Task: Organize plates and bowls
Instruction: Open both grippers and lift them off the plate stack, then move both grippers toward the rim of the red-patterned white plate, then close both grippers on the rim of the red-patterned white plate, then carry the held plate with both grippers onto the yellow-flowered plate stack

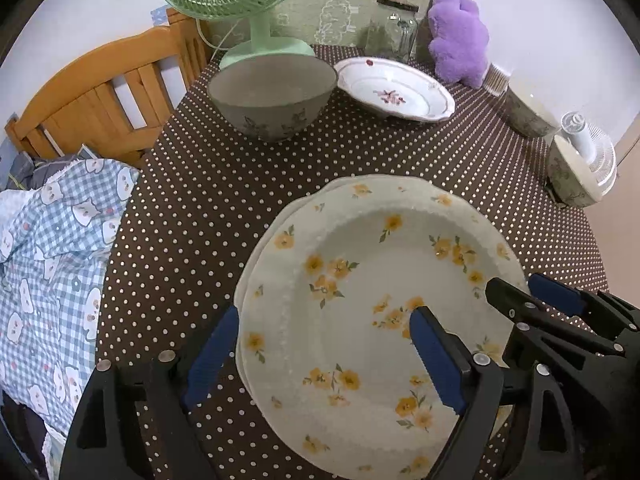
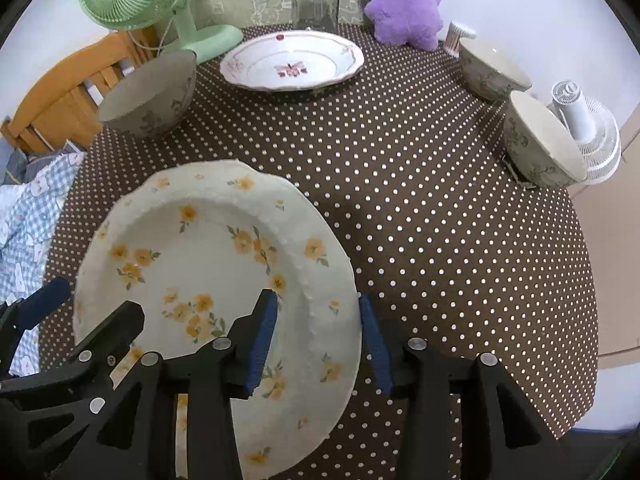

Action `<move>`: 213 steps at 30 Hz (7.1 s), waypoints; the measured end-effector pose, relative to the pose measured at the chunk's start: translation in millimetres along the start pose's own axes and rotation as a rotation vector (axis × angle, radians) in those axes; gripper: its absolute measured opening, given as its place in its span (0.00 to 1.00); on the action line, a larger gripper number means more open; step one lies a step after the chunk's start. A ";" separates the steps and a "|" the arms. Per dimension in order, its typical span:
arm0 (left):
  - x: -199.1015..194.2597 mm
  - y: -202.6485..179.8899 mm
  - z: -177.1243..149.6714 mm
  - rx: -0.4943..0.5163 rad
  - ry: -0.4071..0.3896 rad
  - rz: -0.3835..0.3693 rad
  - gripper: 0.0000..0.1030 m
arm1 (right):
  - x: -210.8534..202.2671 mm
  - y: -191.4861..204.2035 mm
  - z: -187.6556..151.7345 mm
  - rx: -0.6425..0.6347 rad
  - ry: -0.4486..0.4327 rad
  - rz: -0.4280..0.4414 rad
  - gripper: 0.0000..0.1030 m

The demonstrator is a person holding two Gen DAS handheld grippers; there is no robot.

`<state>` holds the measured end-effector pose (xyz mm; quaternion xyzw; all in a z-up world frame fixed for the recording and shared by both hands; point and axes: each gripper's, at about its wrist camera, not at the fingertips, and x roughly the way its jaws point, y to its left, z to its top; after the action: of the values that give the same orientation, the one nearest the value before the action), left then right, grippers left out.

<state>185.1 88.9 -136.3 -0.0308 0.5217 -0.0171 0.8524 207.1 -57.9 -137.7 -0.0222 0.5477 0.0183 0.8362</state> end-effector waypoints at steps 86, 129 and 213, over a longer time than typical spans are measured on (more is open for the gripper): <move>130.7 -71.6 197.4 -0.338 -0.038 0.206 0.65 | 115.8 -59.5 262.5 -0.110 -0.054 0.145 0.58; 141.7 -82.9 174.1 -0.210 0.049 0.194 0.51 | 113.5 -92.3 196.2 -0.084 0.094 0.097 0.34; 2.2 -54.6 8.9 0.011 0.024 0.061 0.52 | -29.6 -20.3 -3.7 0.049 0.030 -0.025 0.42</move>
<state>194.2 34.7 -130.3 -0.0099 0.5324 0.0057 0.8464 193.0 -78.5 -111.7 -0.0087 0.5600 -0.0060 0.8284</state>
